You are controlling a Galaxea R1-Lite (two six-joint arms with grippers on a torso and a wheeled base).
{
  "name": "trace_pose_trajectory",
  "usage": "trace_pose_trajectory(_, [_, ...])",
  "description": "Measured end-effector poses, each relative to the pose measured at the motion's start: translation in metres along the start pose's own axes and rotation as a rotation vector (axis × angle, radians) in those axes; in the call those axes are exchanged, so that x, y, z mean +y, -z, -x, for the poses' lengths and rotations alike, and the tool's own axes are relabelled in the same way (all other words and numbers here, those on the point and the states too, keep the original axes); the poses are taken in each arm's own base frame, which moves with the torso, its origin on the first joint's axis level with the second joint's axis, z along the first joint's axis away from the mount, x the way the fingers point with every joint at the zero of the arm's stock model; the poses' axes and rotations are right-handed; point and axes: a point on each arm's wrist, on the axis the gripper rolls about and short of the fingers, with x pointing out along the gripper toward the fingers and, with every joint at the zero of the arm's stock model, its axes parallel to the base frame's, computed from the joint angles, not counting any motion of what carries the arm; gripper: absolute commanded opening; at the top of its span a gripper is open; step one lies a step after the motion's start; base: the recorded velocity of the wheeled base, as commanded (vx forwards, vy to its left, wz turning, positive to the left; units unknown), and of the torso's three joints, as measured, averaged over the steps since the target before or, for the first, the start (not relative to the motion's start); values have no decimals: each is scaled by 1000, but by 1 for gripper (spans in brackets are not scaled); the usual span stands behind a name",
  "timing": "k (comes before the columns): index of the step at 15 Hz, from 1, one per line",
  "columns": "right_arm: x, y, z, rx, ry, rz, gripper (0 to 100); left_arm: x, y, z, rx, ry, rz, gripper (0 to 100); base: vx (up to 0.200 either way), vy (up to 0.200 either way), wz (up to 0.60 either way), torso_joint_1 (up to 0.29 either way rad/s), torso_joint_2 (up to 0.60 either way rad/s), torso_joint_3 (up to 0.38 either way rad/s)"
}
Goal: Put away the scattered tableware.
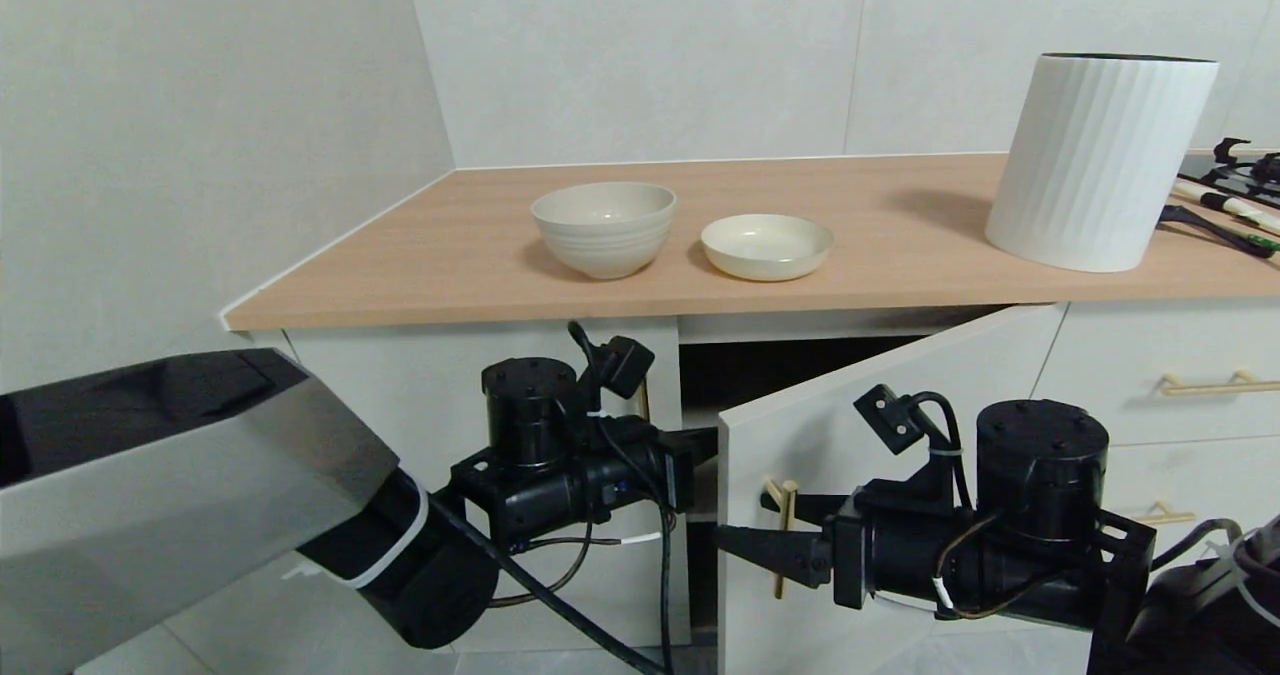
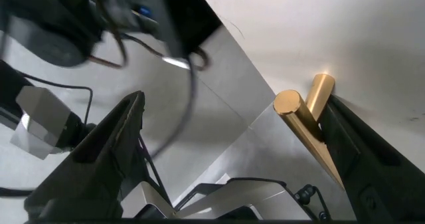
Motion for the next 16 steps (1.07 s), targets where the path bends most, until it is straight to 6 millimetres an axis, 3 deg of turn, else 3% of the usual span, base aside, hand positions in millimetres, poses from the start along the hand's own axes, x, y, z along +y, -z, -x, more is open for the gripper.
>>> trace_pose_trajectory(8, [-6,5,8,-35,147,80,100,-6,17,-15,-23,5,-14,0,0,0,0,0,0,0])
trace_pose_trajectory(13, [-21,-6,25,-94,264,171,100,-10,17,-17,-31,16,-18,0,0,0,0,0,0,0])
trace_pose_trajectory(16, [-13,-10,39,-120,284,184,100,-13,17,-17,-37,26,-24,0,0,0,0,0,0,0])
